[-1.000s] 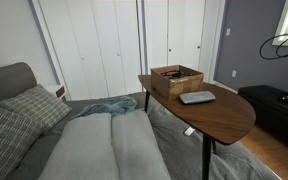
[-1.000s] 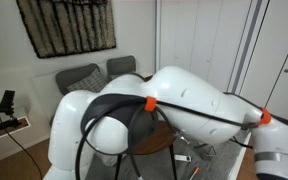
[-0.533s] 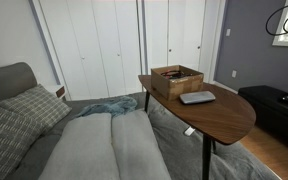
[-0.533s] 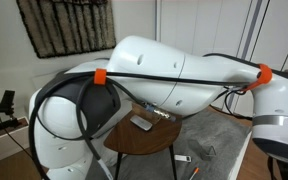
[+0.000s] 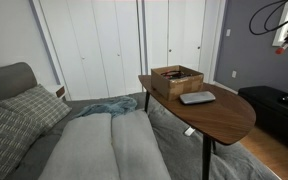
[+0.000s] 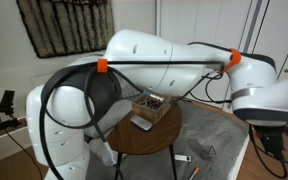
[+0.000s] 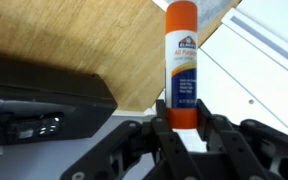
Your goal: Pick up the orange glue stick on the bed and put it in the box on the table
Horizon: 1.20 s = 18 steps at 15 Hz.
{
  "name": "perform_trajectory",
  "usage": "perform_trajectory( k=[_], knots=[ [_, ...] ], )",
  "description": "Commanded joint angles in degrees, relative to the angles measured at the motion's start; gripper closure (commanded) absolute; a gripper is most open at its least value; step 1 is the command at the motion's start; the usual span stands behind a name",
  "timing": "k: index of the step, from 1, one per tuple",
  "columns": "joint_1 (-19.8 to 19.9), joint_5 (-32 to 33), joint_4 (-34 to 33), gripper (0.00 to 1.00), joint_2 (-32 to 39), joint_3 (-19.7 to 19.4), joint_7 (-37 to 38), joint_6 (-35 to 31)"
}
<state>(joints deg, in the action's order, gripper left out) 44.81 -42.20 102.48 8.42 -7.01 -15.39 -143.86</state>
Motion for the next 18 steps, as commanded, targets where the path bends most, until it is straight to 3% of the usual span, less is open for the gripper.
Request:
perform_trajectory(
  k=[1, 6, 12, 15, 18],
  knots=[
    [-8.62, 5.01, -0.08, 0.92, -5.13, -1.22, -0.3, 2.01],
    [-22.46, 13.04, -1.12, 0.92, -10.44, -1.38, 0.47, 5.16],
    [-36.44, 22.17, -0.31, 0.92, -14.86, 2.86, 1.46, 10.28],
    [-40.9, 22.31, -1.82, 0.92, -13.13, 3.98, -2.24, 15.39],
    [-41.99, 19.33, -4.42, 0.92, -9.47, 2.58, -10.14, 23.5]
  ],
)
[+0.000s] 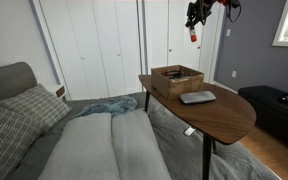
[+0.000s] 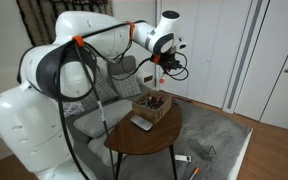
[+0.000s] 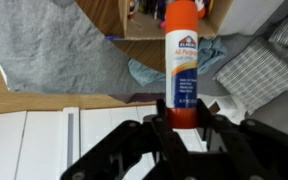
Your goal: Pick up the orange glue stick on the bed and put it in the box on the table
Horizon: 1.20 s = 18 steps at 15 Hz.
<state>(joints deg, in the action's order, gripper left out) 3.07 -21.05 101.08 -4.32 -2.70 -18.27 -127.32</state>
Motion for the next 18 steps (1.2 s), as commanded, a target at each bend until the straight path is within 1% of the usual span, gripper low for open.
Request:
perform_trajectory(
  k=[1, 3, 4, 6, 8, 9, 10, 13, 18],
  knots=[
    [0.0, -3.5, -3.74, 0.92, 4.36, -2.13, -10.4, 9.61],
    [1.01, -4.66, -5.08, 0.92, 6.1, -2.79, -14.68, 14.52],
    [0.47, -2.34, -1.7, 0.69, 3.71, -1.78, -10.2, 9.93],
    [1.25, -3.24, -2.87, 0.69, 5.34, -2.27, -13.14, 12.21],
    [1.4, -3.36, -3.49, 0.69, 5.87, -2.31, -13.73, 12.66],
    [0.87, 0.91, -2.23, 0.92, 5.37, -2.01, -11.38, 10.25],
    [0.44, 1.18, -1.72, 0.92, 5.74, -1.52, -11.4, 9.53],
    [-1.0, -1.79, -1.21, 0.92, 7.09, 0.5, -9.48, 7.44],
    [-3.58, 2.64, -1.64, 0.92, 9.33, 3.71, -1.78, 6.8]
  ],
)
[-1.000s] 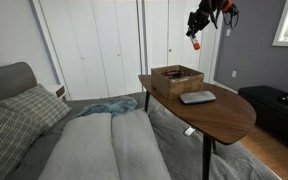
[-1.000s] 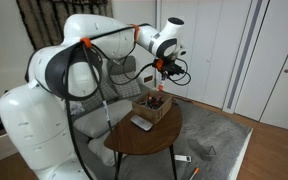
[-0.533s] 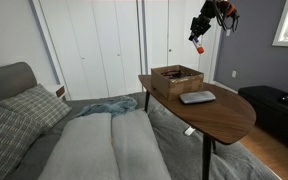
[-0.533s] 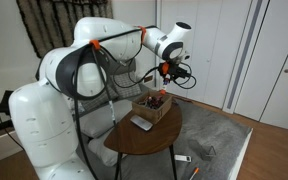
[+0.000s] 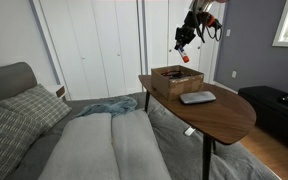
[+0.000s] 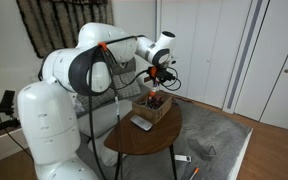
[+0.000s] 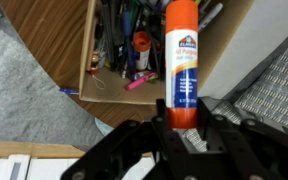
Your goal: Pick up the orange glue stick on the bed and put it in the box on the table
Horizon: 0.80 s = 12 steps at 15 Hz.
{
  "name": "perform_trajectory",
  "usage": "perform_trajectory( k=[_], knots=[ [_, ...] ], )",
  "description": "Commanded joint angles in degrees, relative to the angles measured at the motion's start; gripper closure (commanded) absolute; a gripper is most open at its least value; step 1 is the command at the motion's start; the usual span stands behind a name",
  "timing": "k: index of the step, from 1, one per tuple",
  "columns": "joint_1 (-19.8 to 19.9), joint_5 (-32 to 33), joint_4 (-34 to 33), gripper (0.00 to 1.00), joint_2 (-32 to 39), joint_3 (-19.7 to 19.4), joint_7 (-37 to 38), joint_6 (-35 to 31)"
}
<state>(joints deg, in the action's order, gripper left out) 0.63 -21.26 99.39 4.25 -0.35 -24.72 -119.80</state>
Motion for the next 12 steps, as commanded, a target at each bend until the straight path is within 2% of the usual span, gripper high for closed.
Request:
perform_trajectory(
  k=[1, 2, 3, 4, 8, 9, 10, 11, 12],
  knots=[
    [-1.52, 4.11, 0.11, 0.92, 1.33, 1.72, 6.24, -0.94],
    [-1.85, 5.38, 0.07, 0.92, 1.79, 2.02, 7.64, -0.57],
    [-2.05, 6.22, 0.03, 0.44, 2.3, 2.27, 8.88, 0.41],
    [-2.12, 6.65, 0.17, 0.43, 2.5, 2.41, 9.72, 0.52],
    [-1.3, 6.22, 1.64, 0.16, 1.17, 2.14, 10.97, 0.04],
    [-1.11, 6.39, 2.77, 0.1, -0.15, 2.06, 9.97, -0.47],
    [-0.64, 5.08, 4.56, 0.04, -2.34, 2.14, 5.92, -1.49],
    [-0.97, 5.1, 0.56, 0.01, 2.12, 2.22, 8.44, 0.04],
    [-0.87, 5.08, 0.7, 0.15, 1.66, 2.14, 8.11, 0.06]
  ],
)
